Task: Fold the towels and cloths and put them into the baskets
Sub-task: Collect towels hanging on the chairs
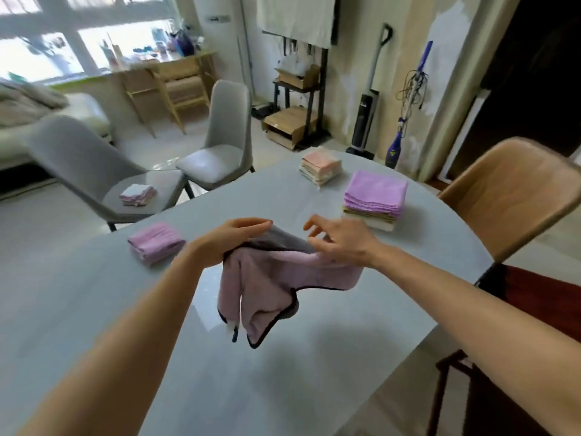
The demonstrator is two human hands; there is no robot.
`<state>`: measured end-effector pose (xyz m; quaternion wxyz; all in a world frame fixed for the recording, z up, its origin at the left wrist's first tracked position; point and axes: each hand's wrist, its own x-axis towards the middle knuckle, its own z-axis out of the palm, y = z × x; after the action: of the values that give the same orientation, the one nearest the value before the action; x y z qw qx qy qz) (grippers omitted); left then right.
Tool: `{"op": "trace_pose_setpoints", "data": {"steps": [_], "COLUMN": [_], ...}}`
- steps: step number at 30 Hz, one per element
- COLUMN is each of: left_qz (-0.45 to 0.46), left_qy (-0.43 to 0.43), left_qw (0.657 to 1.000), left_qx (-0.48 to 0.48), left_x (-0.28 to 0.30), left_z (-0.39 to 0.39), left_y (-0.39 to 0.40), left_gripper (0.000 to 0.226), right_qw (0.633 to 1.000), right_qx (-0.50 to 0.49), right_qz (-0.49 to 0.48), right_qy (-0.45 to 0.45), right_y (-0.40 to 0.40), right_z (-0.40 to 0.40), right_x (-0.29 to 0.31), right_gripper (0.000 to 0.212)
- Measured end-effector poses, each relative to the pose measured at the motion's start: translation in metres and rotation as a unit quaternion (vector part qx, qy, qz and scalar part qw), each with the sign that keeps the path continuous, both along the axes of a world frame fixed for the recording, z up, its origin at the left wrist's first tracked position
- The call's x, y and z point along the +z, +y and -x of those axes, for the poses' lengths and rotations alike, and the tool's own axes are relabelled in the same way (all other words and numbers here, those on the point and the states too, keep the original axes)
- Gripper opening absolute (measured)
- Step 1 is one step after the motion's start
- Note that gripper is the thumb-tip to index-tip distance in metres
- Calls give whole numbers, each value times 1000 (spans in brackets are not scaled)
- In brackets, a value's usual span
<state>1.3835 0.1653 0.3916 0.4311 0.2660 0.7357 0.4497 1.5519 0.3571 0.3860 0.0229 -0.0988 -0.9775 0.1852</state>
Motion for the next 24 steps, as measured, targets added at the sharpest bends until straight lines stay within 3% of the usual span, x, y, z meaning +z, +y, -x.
{"op": "trace_pose_setpoints", "data": {"steps": [3, 6, 10, 13, 16, 19, 24], "left_qz": [46, 180, 347, 433, 500, 505, 395], "left_qy": [-9, 101, 312, 377, 418, 388, 302], "left_qw": [998, 975, 883, 818, 750, 742, 772], "left_qx": [-45, -85, -56, 42, 116, 211, 395], "left_x": [8, 6, -6, -11, -13, -12, -6], "left_z": [10, 9, -8, -29, -46, -68, -95], "left_y": [-42, -77, -87, -88, -93, -94, -103], "left_gripper": [47, 48, 7, 16, 28, 31, 31], "right_qw": [982, 942, 945, 936, 937, 939, 967], "right_qx": [150, 241, 271, 300, 265, 225, 145], "right_qz": [-105, -228, -184, -183, -224, -259, -198], "right_qy": [-53, -38, -9, 1, 41, 29, -64], "right_y": [-19, -23, -13, 5, 23, 27, 19], "right_z": [32, 58, 86, 96, 103, 98, 80], "right_x": [8, 2, -13, -21, -22, -19, -13], "right_gripper": [51, 25, 12, 12, 16, 14, 21]}}
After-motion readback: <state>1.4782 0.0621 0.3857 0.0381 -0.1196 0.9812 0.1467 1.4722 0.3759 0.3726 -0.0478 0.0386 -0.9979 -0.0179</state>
